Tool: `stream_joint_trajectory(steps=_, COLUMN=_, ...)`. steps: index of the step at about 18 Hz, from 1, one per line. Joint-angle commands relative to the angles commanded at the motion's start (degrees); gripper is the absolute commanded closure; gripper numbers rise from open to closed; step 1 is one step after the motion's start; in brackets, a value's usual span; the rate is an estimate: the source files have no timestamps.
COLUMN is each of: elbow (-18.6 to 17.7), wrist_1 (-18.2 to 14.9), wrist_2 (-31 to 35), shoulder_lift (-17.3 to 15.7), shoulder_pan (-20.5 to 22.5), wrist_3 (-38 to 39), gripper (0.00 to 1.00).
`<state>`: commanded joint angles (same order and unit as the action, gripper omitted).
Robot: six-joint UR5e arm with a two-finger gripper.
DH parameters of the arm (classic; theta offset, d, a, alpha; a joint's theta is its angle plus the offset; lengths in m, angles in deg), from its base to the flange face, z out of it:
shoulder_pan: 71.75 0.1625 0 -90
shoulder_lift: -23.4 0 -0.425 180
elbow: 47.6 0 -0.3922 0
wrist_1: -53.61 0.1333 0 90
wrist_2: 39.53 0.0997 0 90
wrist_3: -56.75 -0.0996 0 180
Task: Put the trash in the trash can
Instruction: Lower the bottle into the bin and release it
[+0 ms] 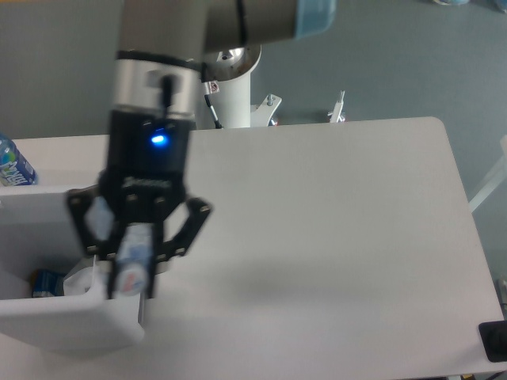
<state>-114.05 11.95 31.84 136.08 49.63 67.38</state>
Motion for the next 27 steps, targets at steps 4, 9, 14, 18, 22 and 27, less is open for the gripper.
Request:
stream_joint_trajectory(steps=4, elbow=0.2, wrist_1=0.2, wrist_2=0.0, shoulder_lift=0.4, shoulder_pan=-0.9, wrist_3=0.1, gripper=0.79)
stream_joint_trajectory(steps=9, elbow=0.5, wrist_1=0.2, wrist_2=0.0, shoulder_lift=1.4, shoulder_pan=-2.3, wrist_3=0.0, gripper=0.79)
stream_joint_trajectory(steps=14, elbow=1.3, wrist_1=0.3, wrist_2=0.0, shoulder_lift=3.2, shoulder_pan=-3.3, wrist_3=-0.4, gripper=0.74)
stream_joint_trajectory(steps=18, elbow=0.6, wrist_1=0.3, wrist_2=-0.1, shoulder_lift=2.9, shoulder_pan=-3.5, wrist_3=-4.7, gripper=0.0)
stream_joint_trajectory(steps=22, elbow=0.3, wrist_1=0.3, wrist_2=-0.2, shoulder_lift=1.9, shoulder_pan=-3.5, wrist_3=-5.9, gripper=0.0)
stream_joint_trajectory(steps=27, elbow=-0.2, wrist_1=-0.3, wrist_2=9.5, shoulder_lift=0.3, shoulder_pan=-0.5, wrist_3=-15.3, gripper=0.0)
